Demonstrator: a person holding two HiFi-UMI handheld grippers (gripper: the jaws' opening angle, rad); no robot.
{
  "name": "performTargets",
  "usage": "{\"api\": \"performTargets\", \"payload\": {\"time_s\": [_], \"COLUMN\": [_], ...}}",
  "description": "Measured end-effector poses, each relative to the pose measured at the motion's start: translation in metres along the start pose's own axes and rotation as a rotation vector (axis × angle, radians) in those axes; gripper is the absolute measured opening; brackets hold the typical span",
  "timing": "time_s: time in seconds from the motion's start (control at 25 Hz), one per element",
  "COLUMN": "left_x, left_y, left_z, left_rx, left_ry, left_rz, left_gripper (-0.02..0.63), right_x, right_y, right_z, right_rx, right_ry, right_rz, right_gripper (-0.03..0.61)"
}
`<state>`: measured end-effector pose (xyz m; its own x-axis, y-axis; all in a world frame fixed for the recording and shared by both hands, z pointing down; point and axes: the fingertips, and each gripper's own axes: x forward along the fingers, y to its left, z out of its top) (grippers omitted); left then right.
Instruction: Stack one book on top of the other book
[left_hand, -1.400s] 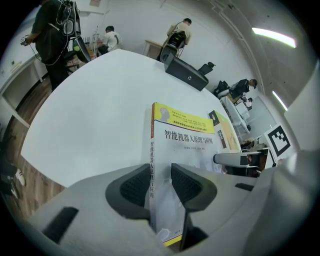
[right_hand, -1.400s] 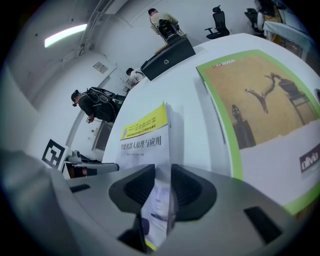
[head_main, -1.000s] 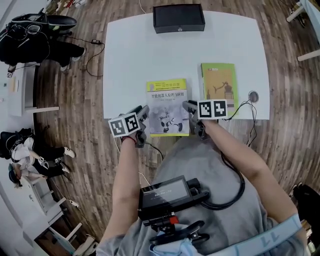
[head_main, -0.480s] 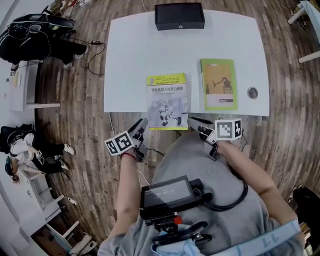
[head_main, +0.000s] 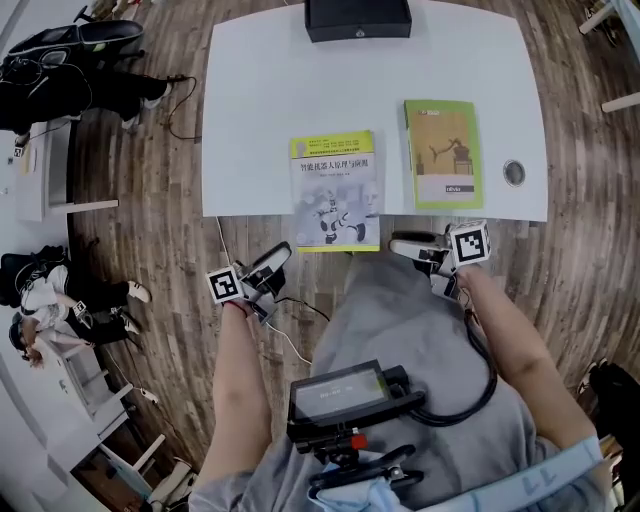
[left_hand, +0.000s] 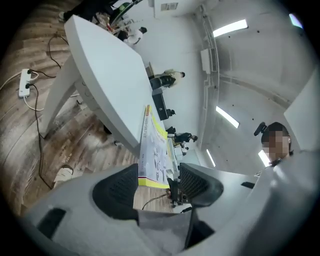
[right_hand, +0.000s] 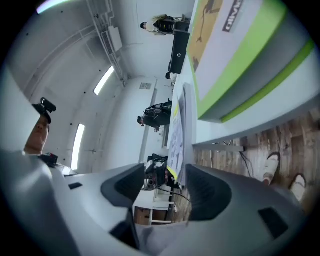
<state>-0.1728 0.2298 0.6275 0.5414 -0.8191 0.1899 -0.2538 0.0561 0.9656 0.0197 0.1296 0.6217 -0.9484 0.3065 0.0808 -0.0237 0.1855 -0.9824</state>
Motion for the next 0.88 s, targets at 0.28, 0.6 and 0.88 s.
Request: {"api": "performTargets", "payload": {"time_s": [0.28, 0.6, 0.88], "left_x": [0.027, 0.043, 0.058], "left_y": [0.012, 0.024, 0.015], "left_z": [-0.009, -0.013, -0.025], "left_rx": [-0.041, -0.046, -0.034], "left_ry": [0.206, 0.36, 0.468], "left_rz": [-0.1, -0.149, -0.228], "left_gripper": [0.28, 0.295, 0.295], "right_x": [0.032, 0.053, 0.071], "right_y": [-0.018, -0.042, -0.035], "right_z": [-0.005, -0.004, -0.013], "right_rx": [0.001, 0.025, -0.037], "right_ry": [0.026, 0.02, 0.032], "right_rz": [0.002, -0.037, 0.026], "right_gripper": [0.252, 0.252, 0.252]}}
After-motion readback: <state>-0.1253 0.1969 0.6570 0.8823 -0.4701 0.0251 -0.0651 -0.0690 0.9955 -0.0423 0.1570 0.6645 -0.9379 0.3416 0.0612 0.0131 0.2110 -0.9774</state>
